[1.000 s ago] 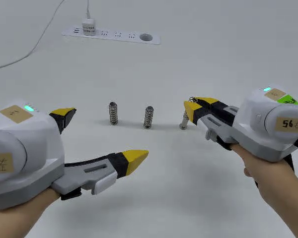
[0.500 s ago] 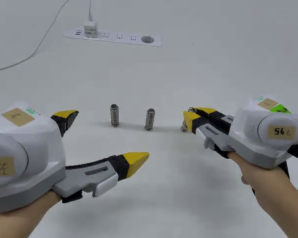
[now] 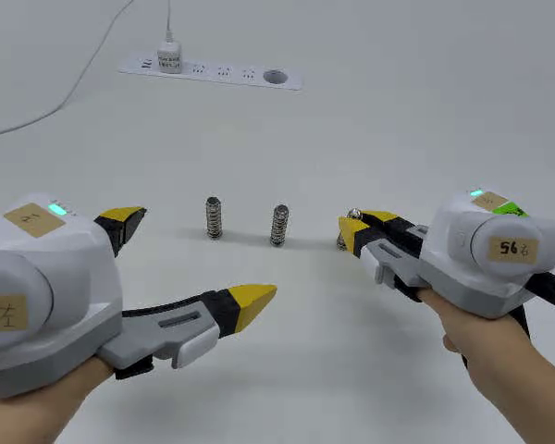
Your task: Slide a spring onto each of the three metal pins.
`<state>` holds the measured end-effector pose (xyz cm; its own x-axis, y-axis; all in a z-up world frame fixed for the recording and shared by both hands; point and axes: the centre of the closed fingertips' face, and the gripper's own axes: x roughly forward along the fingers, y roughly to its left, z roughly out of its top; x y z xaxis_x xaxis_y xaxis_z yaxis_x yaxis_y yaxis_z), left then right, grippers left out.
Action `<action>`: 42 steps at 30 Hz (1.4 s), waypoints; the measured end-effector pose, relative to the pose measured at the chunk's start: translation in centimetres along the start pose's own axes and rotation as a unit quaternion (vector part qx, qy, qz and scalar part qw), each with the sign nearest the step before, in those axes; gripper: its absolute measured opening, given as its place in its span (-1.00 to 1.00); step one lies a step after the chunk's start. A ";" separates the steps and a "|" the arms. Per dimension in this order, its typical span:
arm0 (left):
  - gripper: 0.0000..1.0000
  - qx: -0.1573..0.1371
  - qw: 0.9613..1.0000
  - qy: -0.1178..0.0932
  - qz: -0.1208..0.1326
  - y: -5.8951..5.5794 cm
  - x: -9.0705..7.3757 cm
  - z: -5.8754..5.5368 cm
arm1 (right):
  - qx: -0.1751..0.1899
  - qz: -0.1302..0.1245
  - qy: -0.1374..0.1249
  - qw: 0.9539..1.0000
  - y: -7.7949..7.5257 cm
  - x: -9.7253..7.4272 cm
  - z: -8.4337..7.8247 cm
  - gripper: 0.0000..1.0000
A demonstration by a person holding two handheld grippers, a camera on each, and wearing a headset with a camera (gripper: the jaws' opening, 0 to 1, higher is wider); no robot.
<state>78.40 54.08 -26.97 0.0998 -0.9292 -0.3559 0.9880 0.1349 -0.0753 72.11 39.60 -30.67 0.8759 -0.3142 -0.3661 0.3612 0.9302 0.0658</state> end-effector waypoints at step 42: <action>0.78 0.012 1.000 0.012 0.001 0.5 -2.3 1.0 | 0.015 0.058 0.023 0.998 3.2 -4.8 2.5 0.10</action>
<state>78.78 55.97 -25.29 0.0989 -0.9207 -0.3776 0.9905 0.1275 -0.0515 69.85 43.63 -26.35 0.8971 -0.1950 -0.3965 0.2678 0.9537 0.1369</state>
